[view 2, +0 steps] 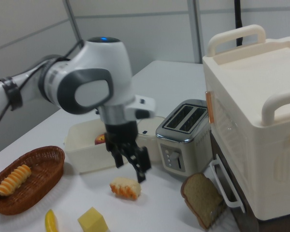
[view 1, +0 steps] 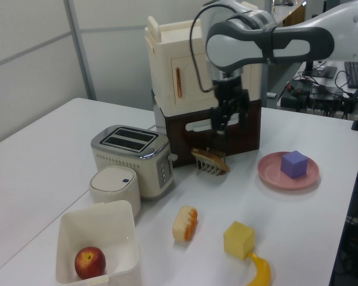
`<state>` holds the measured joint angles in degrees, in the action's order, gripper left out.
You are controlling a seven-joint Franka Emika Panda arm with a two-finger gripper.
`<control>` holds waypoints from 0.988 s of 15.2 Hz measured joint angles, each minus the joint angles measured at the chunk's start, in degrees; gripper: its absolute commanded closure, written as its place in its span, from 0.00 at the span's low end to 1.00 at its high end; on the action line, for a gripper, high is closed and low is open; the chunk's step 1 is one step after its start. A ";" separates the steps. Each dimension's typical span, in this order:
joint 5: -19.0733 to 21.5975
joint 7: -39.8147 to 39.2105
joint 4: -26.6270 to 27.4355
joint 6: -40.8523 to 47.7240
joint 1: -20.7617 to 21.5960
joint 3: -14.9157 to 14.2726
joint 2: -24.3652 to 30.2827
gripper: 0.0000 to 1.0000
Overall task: Put the purple cube on the table
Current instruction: 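Move the gripper over the purple cube on the pink plate, then lower the gripper and close it on the purple cube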
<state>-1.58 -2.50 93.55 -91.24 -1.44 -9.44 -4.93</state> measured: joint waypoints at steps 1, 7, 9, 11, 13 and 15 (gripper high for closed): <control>0.00 -2.43 0.17 0.15 -0.04 -1.89 -0.05 0.00; -0.47 -15.47 7.29 -7.44 -0.42 -13.18 -1.49 0.00; -1.97 -15.56 9.83 -10.41 -0.43 -13.84 -2.35 0.00; -2.83 -15.56 12.12 -12.96 -0.43 -13.89 -2.90 0.00; -3.53 -15.56 14.78 -16.21 -0.42 -13.89 -3.17 0.00; -3.95 -15.56 17.35 -19.06 -0.42 -13.89 -3.29 0.00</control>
<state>-5.53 -18.07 110.90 -110.29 -1.86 -23.33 -8.22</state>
